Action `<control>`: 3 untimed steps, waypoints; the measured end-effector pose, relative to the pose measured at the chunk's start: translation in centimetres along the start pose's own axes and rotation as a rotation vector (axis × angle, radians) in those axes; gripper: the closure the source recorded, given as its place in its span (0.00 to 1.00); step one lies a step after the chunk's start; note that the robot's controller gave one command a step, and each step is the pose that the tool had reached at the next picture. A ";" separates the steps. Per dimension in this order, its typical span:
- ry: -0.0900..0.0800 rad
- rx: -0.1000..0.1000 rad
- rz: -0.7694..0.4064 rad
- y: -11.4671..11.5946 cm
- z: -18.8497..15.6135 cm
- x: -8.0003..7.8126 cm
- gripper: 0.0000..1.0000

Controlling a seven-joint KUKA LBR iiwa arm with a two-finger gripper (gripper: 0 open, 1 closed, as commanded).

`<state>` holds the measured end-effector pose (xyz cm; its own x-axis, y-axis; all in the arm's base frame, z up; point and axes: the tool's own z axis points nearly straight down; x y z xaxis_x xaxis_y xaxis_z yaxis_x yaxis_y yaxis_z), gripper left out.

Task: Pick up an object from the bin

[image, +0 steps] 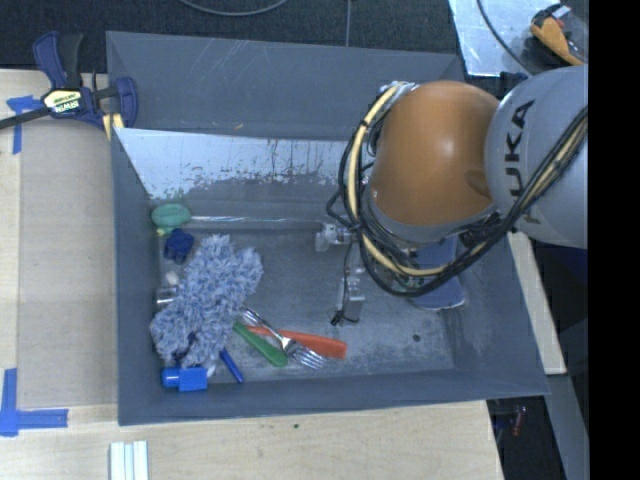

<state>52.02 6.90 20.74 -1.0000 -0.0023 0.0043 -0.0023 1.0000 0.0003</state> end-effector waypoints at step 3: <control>-0.021 -0.002 -0.020 0.1 5.7 2.8 0.00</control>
Offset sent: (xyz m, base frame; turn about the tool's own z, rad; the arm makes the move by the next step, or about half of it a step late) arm -0.0218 -0.0097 -0.1374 -0.0043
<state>49.18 7.01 15.01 -0.9996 -0.0219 -0.0171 -0.0219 0.9998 0.0024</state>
